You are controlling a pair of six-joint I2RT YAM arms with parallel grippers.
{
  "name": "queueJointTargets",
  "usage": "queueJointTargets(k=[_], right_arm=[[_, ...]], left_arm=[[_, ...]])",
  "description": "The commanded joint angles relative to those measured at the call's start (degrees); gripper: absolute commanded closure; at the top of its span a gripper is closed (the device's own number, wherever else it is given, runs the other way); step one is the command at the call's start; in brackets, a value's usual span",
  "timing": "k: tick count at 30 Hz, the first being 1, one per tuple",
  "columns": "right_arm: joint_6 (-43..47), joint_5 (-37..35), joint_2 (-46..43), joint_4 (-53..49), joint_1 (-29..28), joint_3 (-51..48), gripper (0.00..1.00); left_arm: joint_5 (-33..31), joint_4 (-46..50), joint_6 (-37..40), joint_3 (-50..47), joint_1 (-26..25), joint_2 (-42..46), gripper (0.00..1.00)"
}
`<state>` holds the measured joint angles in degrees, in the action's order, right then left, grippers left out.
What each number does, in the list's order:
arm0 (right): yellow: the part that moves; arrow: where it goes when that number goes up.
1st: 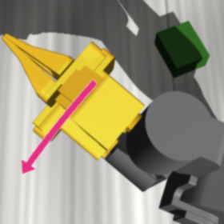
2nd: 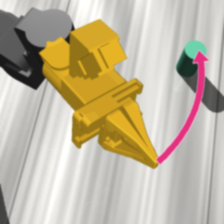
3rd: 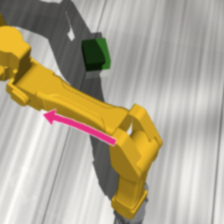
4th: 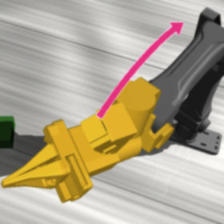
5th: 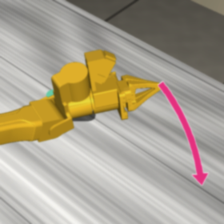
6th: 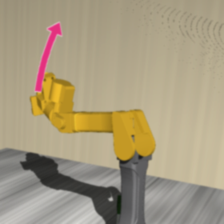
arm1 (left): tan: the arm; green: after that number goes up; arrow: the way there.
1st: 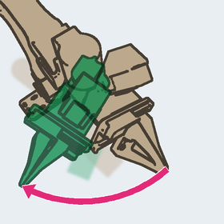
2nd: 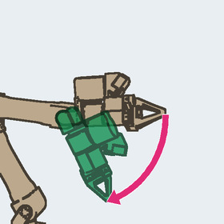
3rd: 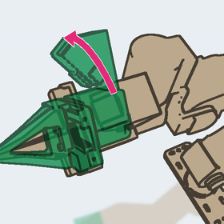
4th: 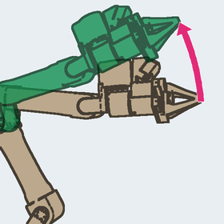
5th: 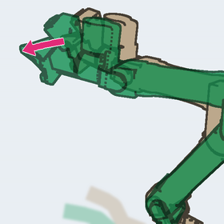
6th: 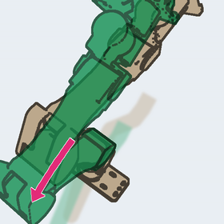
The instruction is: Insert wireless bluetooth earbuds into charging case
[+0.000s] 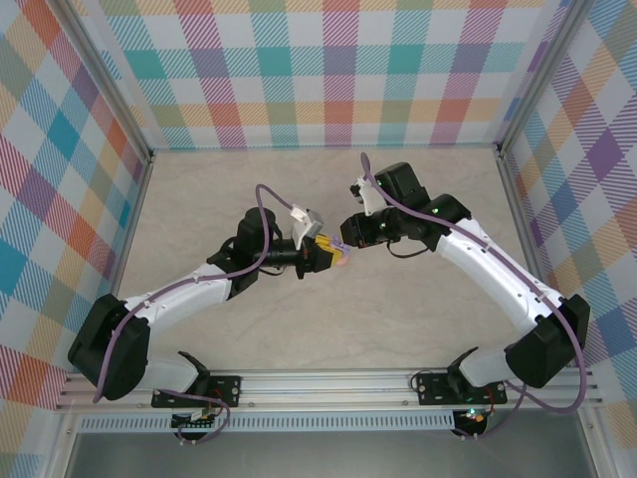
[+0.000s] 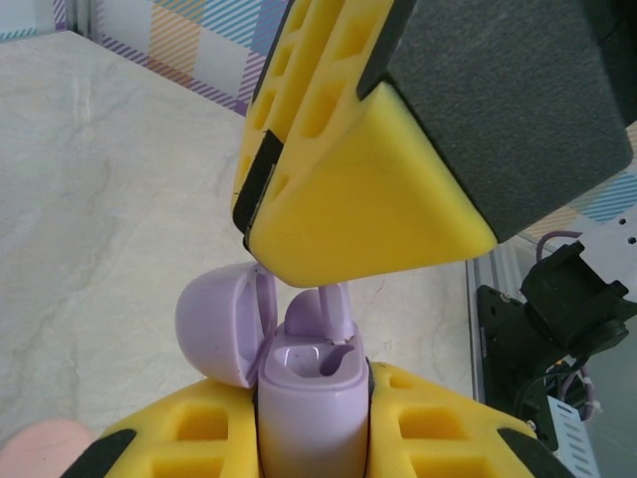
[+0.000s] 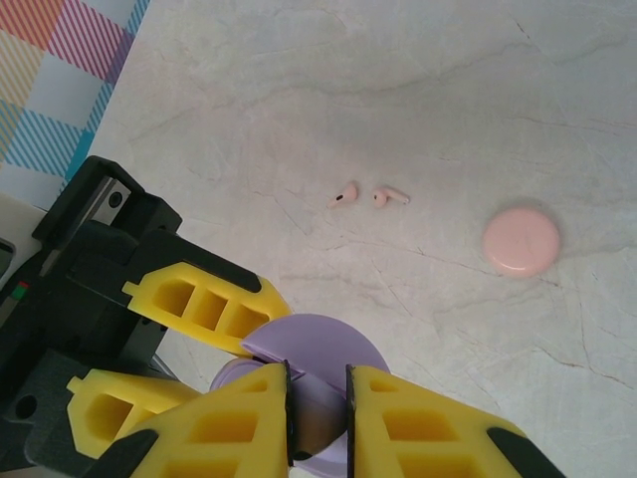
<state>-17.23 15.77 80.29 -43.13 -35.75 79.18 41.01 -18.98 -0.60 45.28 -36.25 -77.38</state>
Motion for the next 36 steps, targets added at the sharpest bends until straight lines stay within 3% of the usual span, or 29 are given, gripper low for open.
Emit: queueJointTargets(k=[1, 21, 26, 36], right_arm=[[1.1, -0.5, 0.6, -0.7, -0.5, 1.9, 0.82], [2.9, -0.7, 1.9, -2.7, -2.5, 2.8, 0.79], [3.3, -0.3, 2.2, -3.5, -2.9, 3.5, 0.73], [2.5, -2.5, 0.2, -2.5, -3.0, 4.2, 0.5]], left_arm=[[1.3, -0.1, -0.7, 2.1, -0.8, 1.3, 0.88], [-1.2, -0.9, -4.7, 3.7, -0.8, -0.7, 0.88], [-0.8, -1.1, -5.1, 4.2, -0.8, -1.3, 0.88], [-0.3, -0.3, -4.8, 4.4, -0.7, -1.5, 0.88]])
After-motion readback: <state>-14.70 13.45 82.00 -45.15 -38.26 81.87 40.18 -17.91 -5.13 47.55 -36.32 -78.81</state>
